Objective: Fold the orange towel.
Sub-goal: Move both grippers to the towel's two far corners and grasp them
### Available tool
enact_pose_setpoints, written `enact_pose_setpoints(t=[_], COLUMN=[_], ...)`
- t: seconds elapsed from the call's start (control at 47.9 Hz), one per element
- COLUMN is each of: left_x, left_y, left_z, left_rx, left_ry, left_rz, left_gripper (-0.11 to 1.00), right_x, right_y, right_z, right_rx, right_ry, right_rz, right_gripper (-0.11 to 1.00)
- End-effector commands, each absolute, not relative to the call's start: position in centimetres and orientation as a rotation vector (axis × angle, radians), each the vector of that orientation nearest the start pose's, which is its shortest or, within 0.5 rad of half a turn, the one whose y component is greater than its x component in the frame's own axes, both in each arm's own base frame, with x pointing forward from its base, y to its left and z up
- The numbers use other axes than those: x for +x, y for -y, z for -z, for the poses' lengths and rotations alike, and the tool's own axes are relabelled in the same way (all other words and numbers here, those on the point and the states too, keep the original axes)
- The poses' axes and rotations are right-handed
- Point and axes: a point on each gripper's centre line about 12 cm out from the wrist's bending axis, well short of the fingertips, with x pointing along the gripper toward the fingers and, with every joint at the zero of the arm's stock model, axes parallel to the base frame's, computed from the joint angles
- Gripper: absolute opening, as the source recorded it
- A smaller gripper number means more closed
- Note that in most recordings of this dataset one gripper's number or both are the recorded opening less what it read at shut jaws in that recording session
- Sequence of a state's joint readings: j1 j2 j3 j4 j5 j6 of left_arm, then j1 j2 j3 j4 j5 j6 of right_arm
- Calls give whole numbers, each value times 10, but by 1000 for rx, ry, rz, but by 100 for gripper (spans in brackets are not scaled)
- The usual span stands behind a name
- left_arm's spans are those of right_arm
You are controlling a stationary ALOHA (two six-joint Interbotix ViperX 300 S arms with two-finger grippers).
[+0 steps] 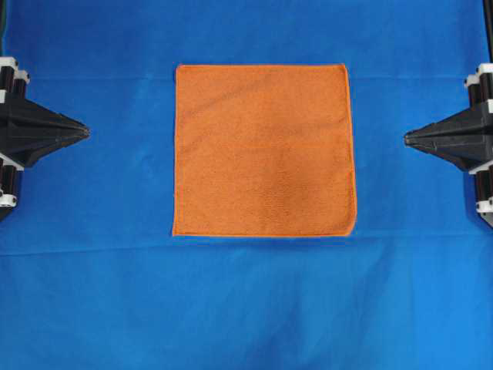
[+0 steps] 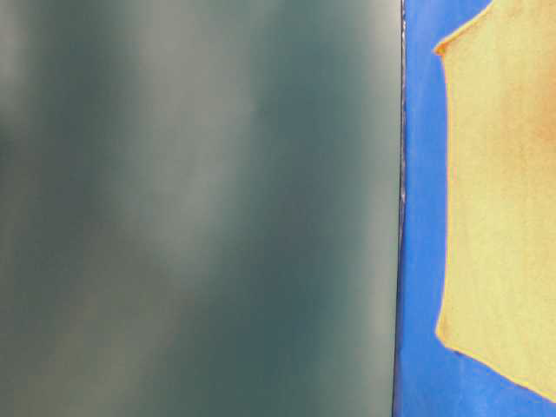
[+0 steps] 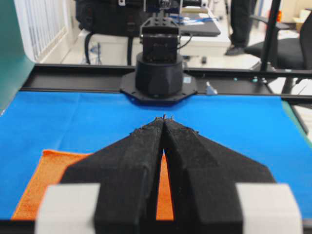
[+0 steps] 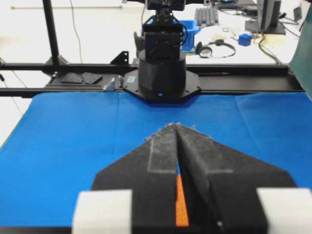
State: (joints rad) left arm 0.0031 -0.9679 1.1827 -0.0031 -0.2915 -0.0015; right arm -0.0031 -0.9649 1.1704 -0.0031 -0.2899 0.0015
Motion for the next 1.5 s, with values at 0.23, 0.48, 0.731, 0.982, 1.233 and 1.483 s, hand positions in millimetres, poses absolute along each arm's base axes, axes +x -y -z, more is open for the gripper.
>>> enact_pose_setpoints(t=[0.23, 0.48, 0.731, 0.982, 1.233, 1.483], left_x=[226, 247, 267, 284, 297, 299], left_y=[-35, -76, -108, -145, -166, -176], left_z=[-266, -233, -208, -168, -130, -102], left_rx=[-95, -177, -211, -254, -271, -286], left_ry=[-63, -231, -353, -470, -533, -562], left_rz=[-164, -319, -413, -504, -541, -566], left_gripper=[1, 1, 24, 85, 87, 87], right_x=[216, 231, 241, 247, 256, 259], right_y=[37, 93, 134, 160, 177, 188], right_z=[-284, -242, -217, -179, -139, -112], right_rx=[124, 230, 277, 330, 348, 359], right_ry=[-130, -351, -456, -580, -628, -655], right_rz=[178, 409, 535, 604, 642, 667], right_gripper=[2, 2, 3, 58, 56, 56])
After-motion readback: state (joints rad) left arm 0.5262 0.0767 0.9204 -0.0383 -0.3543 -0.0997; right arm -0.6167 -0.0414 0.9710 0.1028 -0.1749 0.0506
